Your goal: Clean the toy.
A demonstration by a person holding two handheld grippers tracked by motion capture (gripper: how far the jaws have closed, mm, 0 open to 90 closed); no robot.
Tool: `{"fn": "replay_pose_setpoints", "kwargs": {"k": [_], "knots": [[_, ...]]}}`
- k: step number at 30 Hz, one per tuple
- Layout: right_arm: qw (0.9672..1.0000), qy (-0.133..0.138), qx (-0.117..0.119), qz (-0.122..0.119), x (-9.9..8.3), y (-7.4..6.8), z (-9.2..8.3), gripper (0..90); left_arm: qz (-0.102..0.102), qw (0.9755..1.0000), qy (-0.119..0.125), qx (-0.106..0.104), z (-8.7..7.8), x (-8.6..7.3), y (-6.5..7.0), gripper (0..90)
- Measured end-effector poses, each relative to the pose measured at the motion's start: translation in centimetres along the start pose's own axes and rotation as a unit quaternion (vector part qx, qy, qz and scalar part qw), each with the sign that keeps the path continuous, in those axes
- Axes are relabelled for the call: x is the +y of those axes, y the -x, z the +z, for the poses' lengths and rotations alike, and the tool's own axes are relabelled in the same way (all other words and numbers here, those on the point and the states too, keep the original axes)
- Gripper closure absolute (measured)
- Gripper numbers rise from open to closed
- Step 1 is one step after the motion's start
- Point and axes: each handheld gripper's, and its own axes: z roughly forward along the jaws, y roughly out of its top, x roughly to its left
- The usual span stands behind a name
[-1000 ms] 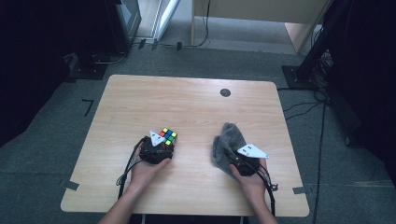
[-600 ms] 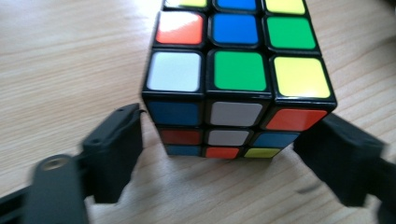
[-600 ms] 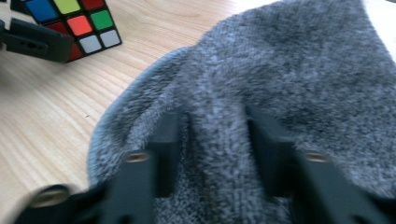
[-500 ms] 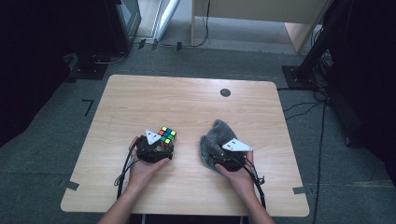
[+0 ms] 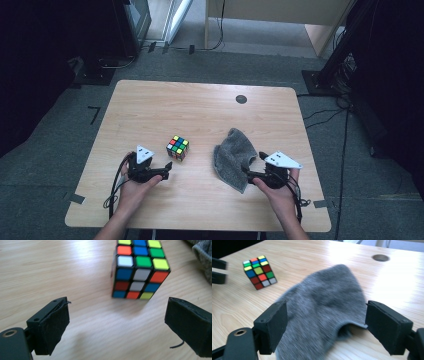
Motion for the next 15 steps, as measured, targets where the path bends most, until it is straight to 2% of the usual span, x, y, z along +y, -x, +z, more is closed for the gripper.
{"fn": "replay_pose_setpoints", "kwargs": {"k": [5, 10, 15], "knots": [[0.9998, -0.011, -0.018, -0.004, -1.4, 1.7, -2.2, 15.9, -0.008, 0.9999, 0.004, 0.005, -1.9, -1.5, -1.9, 6.1], [0.999, -0.021, -0.039, 0.004, -3.0, 3.2, -3.7, 15.9, -0.024, 0.9996, 0.004, 0.017, -3.7, -3.3, -3.9, 6.2], [0.9971, -0.04, -0.065, 0.005, -4.5, 4.4, -4.8, 15.8, -0.043, 0.9984, 0.015, 0.032, -5.4, -4.6, -5.6, 6.1]]}}
